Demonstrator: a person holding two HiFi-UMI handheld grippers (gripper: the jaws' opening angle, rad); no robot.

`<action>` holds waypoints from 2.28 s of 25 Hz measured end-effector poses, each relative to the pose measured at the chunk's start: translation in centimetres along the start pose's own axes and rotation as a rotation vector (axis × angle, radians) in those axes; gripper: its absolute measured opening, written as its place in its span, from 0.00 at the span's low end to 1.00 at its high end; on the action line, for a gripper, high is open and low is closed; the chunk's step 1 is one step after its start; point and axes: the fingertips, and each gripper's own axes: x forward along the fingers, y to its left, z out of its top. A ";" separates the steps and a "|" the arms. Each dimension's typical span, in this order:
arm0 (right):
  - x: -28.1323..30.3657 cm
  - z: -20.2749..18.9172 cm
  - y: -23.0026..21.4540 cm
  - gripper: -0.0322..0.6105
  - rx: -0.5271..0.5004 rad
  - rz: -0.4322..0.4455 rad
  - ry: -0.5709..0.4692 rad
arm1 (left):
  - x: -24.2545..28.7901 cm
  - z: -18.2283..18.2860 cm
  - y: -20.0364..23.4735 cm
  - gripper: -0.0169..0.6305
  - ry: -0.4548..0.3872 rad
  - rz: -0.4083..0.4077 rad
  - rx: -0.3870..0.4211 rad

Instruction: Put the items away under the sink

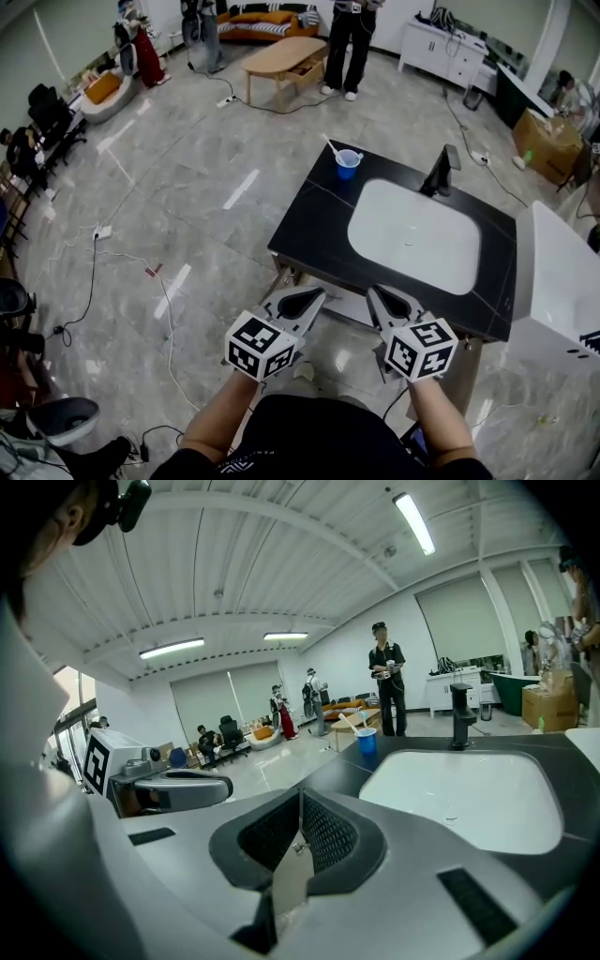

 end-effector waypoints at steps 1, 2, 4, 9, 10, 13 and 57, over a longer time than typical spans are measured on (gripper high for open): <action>0.6 0.1 0.1 0.11 0.002 -0.001 0.005 | 0.0 0.0 0.5 0.04 0.003 -0.002 0.002; 1.3 0.2 0.2 0.11 0.003 -0.001 0.010 | 0.0 0.0 1.1 0.04 0.006 -0.004 0.005; 2.4 0.4 0.6 0.11 0.002 0.001 0.017 | -0.2 0.0 2.1 0.04 0.012 -0.009 0.007; 4.9 1.3 1.4 0.11 -0.002 0.014 0.019 | -0.4 -0.3 4.5 0.04 0.030 -0.016 0.008; 5.3 1.4 1.5 0.11 0.000 0.018 0.021 | -0.4 -0.4 4.9 0.04 0.032 -0.013 0.004; 6.0 1.8 1.1 0.11 0.012 0.025 0.024 | -0.3 0.1 6.1 0.04 0.027 0.002 -0.006; 21.1 9.1 -15.5 0.11 -0.040 0.226 0.077 | 19.2 5.1 15.7 0.04 -0.004 0.142 -0.058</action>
